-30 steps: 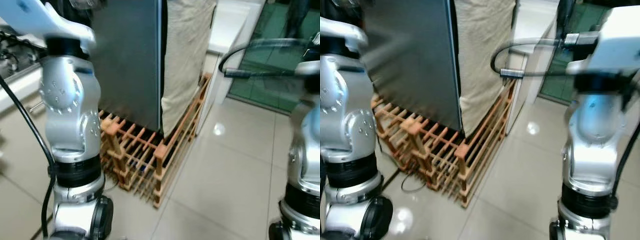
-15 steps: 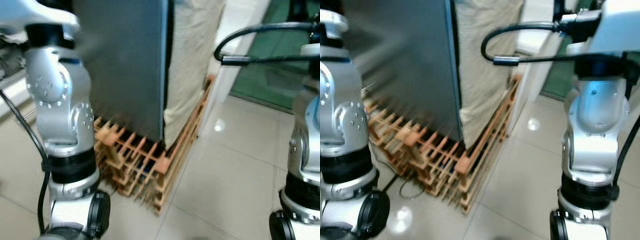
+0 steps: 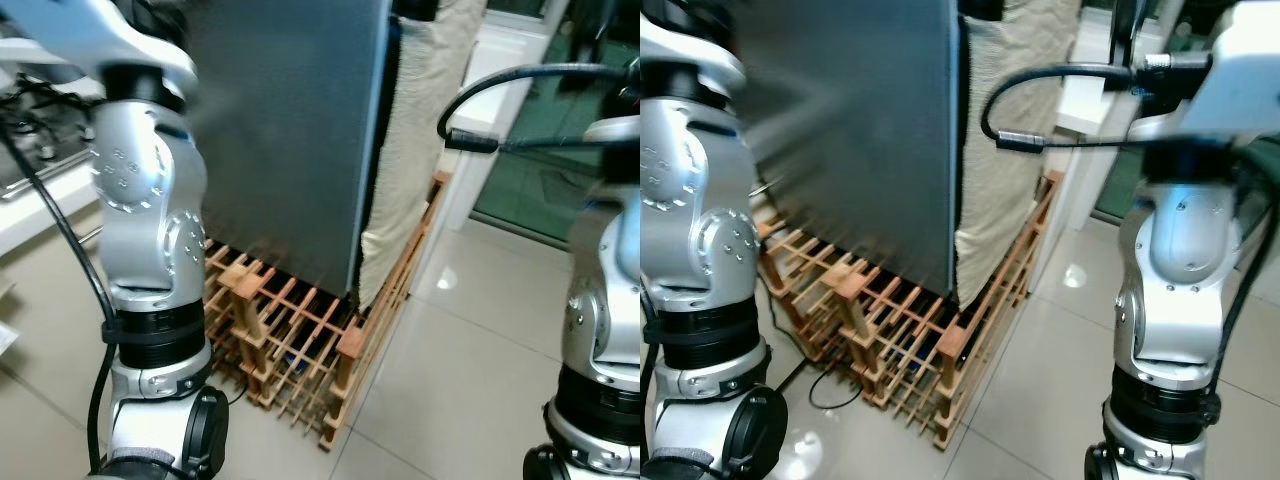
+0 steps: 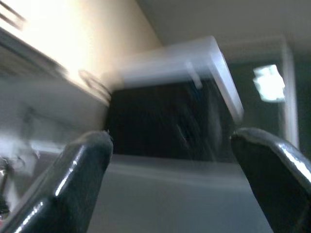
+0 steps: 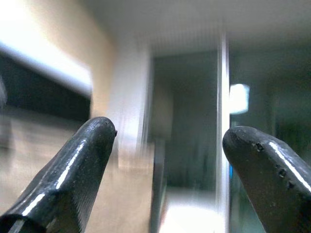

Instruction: Restocking fridge

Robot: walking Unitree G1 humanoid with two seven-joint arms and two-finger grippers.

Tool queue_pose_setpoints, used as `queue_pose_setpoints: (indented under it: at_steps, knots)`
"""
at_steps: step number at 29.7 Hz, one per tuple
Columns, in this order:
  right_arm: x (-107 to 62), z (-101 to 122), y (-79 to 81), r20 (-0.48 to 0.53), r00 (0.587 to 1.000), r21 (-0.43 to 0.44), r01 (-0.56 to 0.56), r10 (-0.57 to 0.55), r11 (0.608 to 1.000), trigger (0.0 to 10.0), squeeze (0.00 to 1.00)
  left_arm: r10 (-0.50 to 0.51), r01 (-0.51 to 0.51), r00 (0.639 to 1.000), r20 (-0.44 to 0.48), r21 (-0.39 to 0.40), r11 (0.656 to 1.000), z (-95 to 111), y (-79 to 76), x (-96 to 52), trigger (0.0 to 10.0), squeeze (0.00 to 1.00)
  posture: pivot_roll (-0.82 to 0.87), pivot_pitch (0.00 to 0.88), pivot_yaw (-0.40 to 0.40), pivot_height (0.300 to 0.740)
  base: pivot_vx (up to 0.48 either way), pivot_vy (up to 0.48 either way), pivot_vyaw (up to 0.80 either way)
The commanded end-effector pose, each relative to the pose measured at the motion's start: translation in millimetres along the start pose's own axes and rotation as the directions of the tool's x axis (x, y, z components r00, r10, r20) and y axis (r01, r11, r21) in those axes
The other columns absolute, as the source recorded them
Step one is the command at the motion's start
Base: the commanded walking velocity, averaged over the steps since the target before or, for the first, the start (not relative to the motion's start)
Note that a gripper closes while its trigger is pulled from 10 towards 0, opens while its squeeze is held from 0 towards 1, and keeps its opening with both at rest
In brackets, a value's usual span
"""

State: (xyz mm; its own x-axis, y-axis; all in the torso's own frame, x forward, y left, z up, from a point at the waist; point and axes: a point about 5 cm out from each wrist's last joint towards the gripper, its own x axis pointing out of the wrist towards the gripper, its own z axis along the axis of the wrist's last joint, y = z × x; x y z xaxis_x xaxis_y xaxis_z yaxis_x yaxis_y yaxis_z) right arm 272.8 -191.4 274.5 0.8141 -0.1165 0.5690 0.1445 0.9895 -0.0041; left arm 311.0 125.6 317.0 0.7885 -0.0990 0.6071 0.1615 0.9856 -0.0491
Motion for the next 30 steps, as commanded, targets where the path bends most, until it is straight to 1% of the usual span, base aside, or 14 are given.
queue_pose_setpoints:
  at_steps: [1,2,3,4,6,9,10,13,17,19,23,25,26,30]
  knots:
    - [-13.2,-34,-4.6,-0.195,0.981,0.038,0.012,-0.004,0.999,10.0,0.00,-0.099,0.095,0.976,-0.194,-0.032,0.995,-32,-12.7,-9.2,10.0,0.00,-0.15,0.000,0.017,0.740,0.000,0.000,0.00]
    - [-28.7,-49,-5.7,-0.278,0.961,0.029,0.023,-0.014,0.999,10.0,0.00,-0.137,0.117,0.940,-0.312,-0.085,0.990,-52,-13.0,-24.0,10.0,0.00,-0.15,0.000,0.023,0.740,0.000,0.000,0.00]
    - [-39.6,-55,-6.5,-0.320,0.947,0.024,0.031,-0.022,0.999,10.0,0.00,-0.163,0.126,0.912,-0.377,-0.120,0.985,-63,-12.4,-35.9,10.0,0.00,-0.15,0.000,0.026,0.740,0.000,0.000,0.00]
    - [-39.6,-55,-6.5,-0.320,0.947,0.024,0.031,-0.022,0.999,10.0,0.00,-0.163,0.126,0.912,-0.377,-0.120,0.985,-63,-12.4,-35.9,10.0,0.00,-0.15,0.000,0.026,0.740,0.000,0.000,0.00]
    - [-48.7,-56,-7.8,-0.336,0.941,0.014,0.037,-0.030,0.999,10.0,0.00,-0.184,0.124,0.889,-0.420,-0.167,0.978,-68,-11.1,-46.9,10.0,0.00,-0.16,0.000,0.028,0.740,0.000,0.000,0.00]
    - [-65.9,-55,-14.8,-0.370,0.928,-0.005,0.050,-0.048,0.999,10.0,0.00,-0.241,0.156,0.872,-0.425,-0.226,0.962,-62,-12.5,-65.0,10.0,0.00,-0.16,0.000,0.024,0.740,0.000,0.000,0.00]
    - [-65.9,-55,-14.8,-0.370,0.928,-0.005,0.050,-0.048,0.999,10.0,0.00,-0.241,0.156,0.872,-0.425,-0.226,0.962,-62,-12.5,-65.0,10.0,0.00,-0.16,0.000,0.024,0.740,0.000,0.000,0.00]
    - [-87.3,-60,-18.9,-0.452,0.892,-0.016,0.026,-0.030,1.000,10.0,0.00,-0.342,0.227,0.842,-0.418,-0.300,0.926,-56,-25.1,-81.5,10.0,0.00,-0.17,0.000,0.011,0.740,0.000,0.000,0.00]
    - [-91.9,-65,-18.0,-0.476,0.879,-0.013,0.005,-0.010,1.000,10.0,0.00,-0.388,0.261,0.824,-0.412,-0.331,0.907,-55,-32.4,-84.1,10.0,0.00,-0.17,0.000,0.005,0.740,0.000,0.000,0.00]
    - [-92.1,-70,-18.5,-0.496,0.868,-0.003,0.009,-0.010,1.000,10.0,0.00,-0.412,0.285,0.800,-0.435,-0.328,0.900,-58,-35.7,-86.0,10.0,0.00,-0.17,0.000,0.001,0.740,0.000,0.000,0.00]
    - [-87.3,-73,-16.1,-0.501,0.865,0.002,-0.006,0.006,1.000,10.0,0.00,-0.379,0.270,0.786,-0.488,-0.280,0.921,-70,-39.2,-84.5,10.0,0.00,-0.18,0.000,-0.004,0.740,0.000,0.000,0.00]
    - [-82.0,-75,-11.6,-0.500,0.866,0.012,-0.028,0.030,1.000,10.0,0.00,-0.322,0.220,0.798,-0.509,-0.251,0.943,-79,-42.0,-79.7,10.0,0.00,-0.18,0.000,-0.007,0.740,0.000,0.000,0.00]
    - [-81.4,-75,-10.2,-0.500,0.865,0.015,-0.031,0.034,0.999,10.0,0.00,-0.272,0.167,0.823,-0.499,-0.247,0.955,-81,-40.3,-76.3,10.0,0.00,-0.18,0.000,-0.007,0.740,0.000,0.000,0.00]
    - [-82.6,-77,-5.9,-0.511,0.858,0.025,-0.044,0.050,0.999,10.0,0.00,-0.161,0.051,0.845,-0.510,-0.223,0.974,-91,-37.1,-66.1,10.0,0.00,-0.19,0.000,-0.017,0.740,0.000,0.000,0.00]
